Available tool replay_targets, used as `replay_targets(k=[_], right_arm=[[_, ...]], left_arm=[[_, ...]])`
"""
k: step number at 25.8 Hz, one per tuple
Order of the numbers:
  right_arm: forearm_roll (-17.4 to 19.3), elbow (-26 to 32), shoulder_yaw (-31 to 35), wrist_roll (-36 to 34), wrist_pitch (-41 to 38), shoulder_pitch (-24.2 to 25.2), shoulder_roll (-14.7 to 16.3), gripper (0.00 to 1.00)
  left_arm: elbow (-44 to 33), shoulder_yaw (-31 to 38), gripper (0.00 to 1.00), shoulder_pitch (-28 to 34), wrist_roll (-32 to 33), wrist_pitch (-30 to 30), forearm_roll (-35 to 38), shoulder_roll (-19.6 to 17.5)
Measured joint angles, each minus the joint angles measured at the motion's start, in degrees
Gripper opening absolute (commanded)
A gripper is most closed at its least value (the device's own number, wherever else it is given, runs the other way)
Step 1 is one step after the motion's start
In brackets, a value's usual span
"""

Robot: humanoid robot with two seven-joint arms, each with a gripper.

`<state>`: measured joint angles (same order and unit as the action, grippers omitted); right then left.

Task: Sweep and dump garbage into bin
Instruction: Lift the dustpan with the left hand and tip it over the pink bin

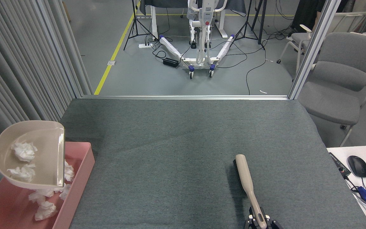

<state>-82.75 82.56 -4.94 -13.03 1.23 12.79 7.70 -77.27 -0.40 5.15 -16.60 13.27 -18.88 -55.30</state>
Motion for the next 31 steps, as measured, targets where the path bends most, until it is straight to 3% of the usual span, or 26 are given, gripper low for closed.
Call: replay_targets(k=[2,3,5,6,9,12,16,19,25,28,31], right_arm=[[0.0,-0.1,0.0,-0.2,0.0,0.0,0.0,0.10],[0.0,-0.2,0.0,-0.3,0.0,0.0,0.0,0.22],[0.0,-0.4,0.0,-0.3,0.1,0.0,0.0,0.56],[0.0,-0.4,0.0,-0.3,0.3,0.0,0.0,0.66],[0.0,-0.6,0.0,-0.4,0.7,-0.1,-0.1,0.78],[0.0,-0.6,-0.1,-0.4,0.8,-0.1,-0.1,0.82],[0.0,-0.6,-0.1,-1.2,0.9,0.0,-0.1,0.87],[0.0,-0.5,-0.1,-1.5,0.9,0.0,-0.1,0.89],[0.0,0.0,-0.1,-2.2,0.9,0.4,-0.2,0.92],[0.0,0.9,-0.1,-3.0,0.9,0.9,-0.4,0.92],[0.0,2.6,-0.1,-3.2,0.9,2.2,-0.6,0.93]], left_arm=[[2.6,0.1,0.00,0.8,1.2,3.3,0.5,-1.9],[3.8,0.2,0.00,1.0,1.5,4.7,1.3,-2.5],[5.8,0.5,0.00,1.3,1.6,6.1,5.0,-3.4],[6.4,0.9,0.00,1.3,1.5,6.0,8.0,-3.6],[7.0,2.7,0.00,1.0,-0.3,1.7,17.8,-3.9],[7.1,3.8,0.00,0.8,-1.2,-1.8,25.3,-4.1],[6.8,4.9,0.00,0.4,-1.3,-1.7,27.8,-4.1],[6.1,6.6,0.00,0.2,-1.4,3.0,20.9,-3.9],[4.5,4.7,0.00,0.7,-1.5,14.0,-2.2,-3.0],[2.0,0.6,0.00,0.5,-1.5,15.4,-6.8,-0.2],[-2.2,-5.3,0.00,-1.6,-1.5,14.0,-7.9,5.1]])
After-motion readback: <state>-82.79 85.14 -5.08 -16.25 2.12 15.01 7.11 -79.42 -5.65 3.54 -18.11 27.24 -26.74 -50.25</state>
